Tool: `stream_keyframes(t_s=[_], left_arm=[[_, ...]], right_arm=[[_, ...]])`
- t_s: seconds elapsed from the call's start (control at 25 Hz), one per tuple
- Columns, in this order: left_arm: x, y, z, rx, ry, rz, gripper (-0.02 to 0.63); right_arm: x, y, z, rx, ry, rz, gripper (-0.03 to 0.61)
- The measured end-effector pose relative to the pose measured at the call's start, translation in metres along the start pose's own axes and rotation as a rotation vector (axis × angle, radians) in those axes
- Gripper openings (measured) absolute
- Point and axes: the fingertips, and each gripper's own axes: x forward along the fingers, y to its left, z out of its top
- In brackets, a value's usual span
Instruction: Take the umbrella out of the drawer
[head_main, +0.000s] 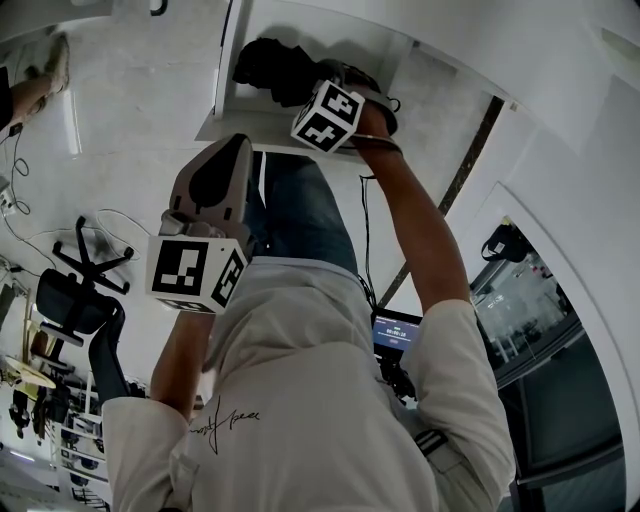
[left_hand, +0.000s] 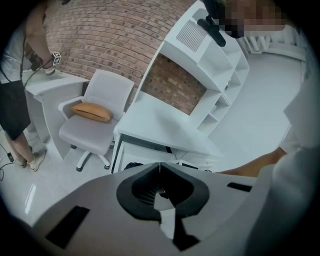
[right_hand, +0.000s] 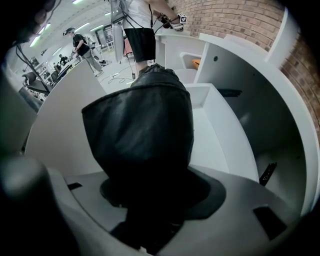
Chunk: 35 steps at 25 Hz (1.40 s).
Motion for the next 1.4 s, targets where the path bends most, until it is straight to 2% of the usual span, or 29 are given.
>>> stream_keyframes(t_s=[0.96,1.4], left_arm=[[-0.007,-0.006,0.013,0.023,-0.023,-0.019,0.017],[-0.006,-0.012,0.012,0.01,-0.027,-0.037,0.017]], right_arm=[[-0.031,0.006,0.011,0.031,-0.051,-0.02,0.235],[-0.048,0.005,0.012,0.084,-0.067,-0.038,0.235]])
